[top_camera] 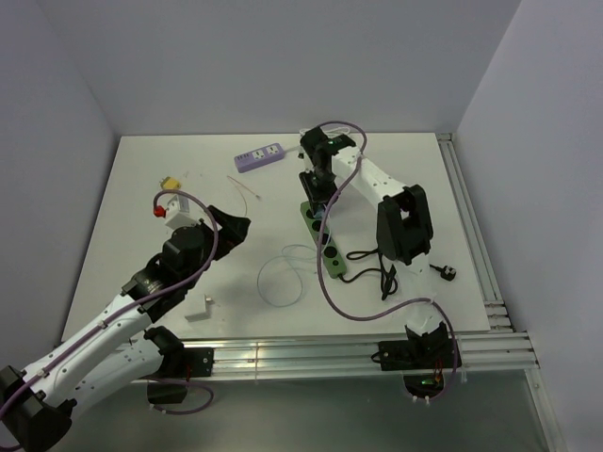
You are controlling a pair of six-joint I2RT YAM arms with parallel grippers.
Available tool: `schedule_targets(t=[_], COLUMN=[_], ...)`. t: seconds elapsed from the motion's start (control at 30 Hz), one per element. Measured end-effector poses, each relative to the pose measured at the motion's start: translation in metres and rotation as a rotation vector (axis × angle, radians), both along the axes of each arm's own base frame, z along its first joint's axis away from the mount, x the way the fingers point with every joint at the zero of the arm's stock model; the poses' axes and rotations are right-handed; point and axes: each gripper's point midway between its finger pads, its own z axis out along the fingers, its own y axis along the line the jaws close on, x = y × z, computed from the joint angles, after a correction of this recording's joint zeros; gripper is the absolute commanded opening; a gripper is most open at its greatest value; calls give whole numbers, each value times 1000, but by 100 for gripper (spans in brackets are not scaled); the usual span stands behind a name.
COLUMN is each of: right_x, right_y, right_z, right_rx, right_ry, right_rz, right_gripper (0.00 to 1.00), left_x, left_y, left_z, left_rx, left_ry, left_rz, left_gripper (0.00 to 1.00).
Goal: Insert the plug
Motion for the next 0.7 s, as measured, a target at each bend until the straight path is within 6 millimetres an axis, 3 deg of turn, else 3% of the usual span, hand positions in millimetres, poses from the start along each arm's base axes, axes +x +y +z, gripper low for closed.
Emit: schedule_targets(t=[0.3,0.37,0.7], right_x=[15,15,16], right_y=[3,2,0], right_z=[0,-9,-12], right_rx=[-45,-55,-7], right_ry=[-12,5,-68], right_rz=[-39,-44,-70], right_gripper=[0,0,0], left_x=[-2,-2,-6], left_y=[1,2,7], left_z=[-6,-5,9], left_rx=[9,5,-25], left_ry=[12,7,-30], left_rz=[0,1,4], left_gripper=[94,94,94])
